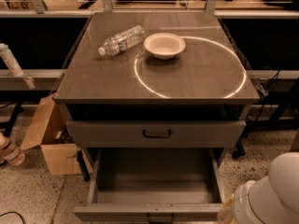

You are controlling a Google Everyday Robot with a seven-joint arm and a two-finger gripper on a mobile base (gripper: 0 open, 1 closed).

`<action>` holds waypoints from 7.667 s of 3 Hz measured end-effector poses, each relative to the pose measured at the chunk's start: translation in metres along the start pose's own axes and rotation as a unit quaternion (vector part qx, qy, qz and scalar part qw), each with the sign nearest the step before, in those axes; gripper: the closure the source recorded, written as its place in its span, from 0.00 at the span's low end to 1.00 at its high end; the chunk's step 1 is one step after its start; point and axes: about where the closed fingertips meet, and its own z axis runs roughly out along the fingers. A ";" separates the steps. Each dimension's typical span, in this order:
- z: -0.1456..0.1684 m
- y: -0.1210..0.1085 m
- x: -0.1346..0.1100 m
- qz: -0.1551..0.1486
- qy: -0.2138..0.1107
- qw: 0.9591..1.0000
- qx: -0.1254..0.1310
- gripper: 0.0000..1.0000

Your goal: Close middle drawer

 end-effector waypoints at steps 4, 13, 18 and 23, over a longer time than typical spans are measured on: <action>0.078 -0.002 -0.021 0.011 0.004 1.000 -0.028 1.00; 0.187 -0.016 -0.017 0.006 0.027 1.000 -0.013 1.00; 0.233 -0.023 -0.005 0.044 0.018 0.999 0.000 1.00; 0.255 -0.098 -0.034 0.066 0.006 0.995 0.068 1.00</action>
Offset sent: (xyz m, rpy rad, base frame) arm 0.0239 0.0281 -0.0454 0.0196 0.0179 -0.0220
